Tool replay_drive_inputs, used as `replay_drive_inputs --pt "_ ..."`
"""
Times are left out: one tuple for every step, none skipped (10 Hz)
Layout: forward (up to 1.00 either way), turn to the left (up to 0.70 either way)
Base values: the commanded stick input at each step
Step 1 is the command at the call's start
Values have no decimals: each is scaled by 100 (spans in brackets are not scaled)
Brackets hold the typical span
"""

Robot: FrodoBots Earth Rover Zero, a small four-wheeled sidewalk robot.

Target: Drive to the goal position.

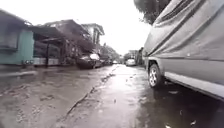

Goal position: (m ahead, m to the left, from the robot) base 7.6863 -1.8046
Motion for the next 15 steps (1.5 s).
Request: replay_drive_inputs --pt "100 0" --pt "100 -4" --pt "100 -25" --pt "100 -9" --pt "100 0" --pt "100 0" --pt "100 0" --pt "100 0" --pt "100 0" --pt "100 0" --pt "100 0" --pt "100 0" --pt "100 0" --pt "100 0" --pt "100 0"
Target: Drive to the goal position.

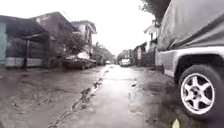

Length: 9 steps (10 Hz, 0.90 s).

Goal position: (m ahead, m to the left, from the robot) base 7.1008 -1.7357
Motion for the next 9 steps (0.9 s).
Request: replay_drive_inputs --pt "100 -6" --pt "100 -18" --pt "100 -4" --pt "100 -18" --pt "100 0" --pt "100 0" --pt "100 0" --pt "100 0" --pt "100 -3"
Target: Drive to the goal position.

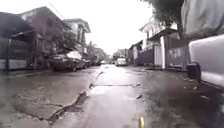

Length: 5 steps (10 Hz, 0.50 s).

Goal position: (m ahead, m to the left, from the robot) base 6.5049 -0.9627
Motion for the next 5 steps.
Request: replay_drive_inputs --pt "100 -22" --pt "100 -1" --pt "100 -20" --pt "100 0" --pt "100 0"
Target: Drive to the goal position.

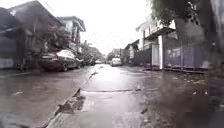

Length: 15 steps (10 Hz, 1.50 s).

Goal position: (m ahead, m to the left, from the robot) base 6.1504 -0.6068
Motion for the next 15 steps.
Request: replay_drive_inputs --pt "100 0" --pt "100 0" --pt "100 0" --pt "100 0" --pt "100 0" --pt "100 0" --pt "100 0" --pt "100 0" --pt "100 0" --pt "100 0" --pt "100 0" --pt "100 0" --pt "100 0" --pt "100 0" --pt "100 0"
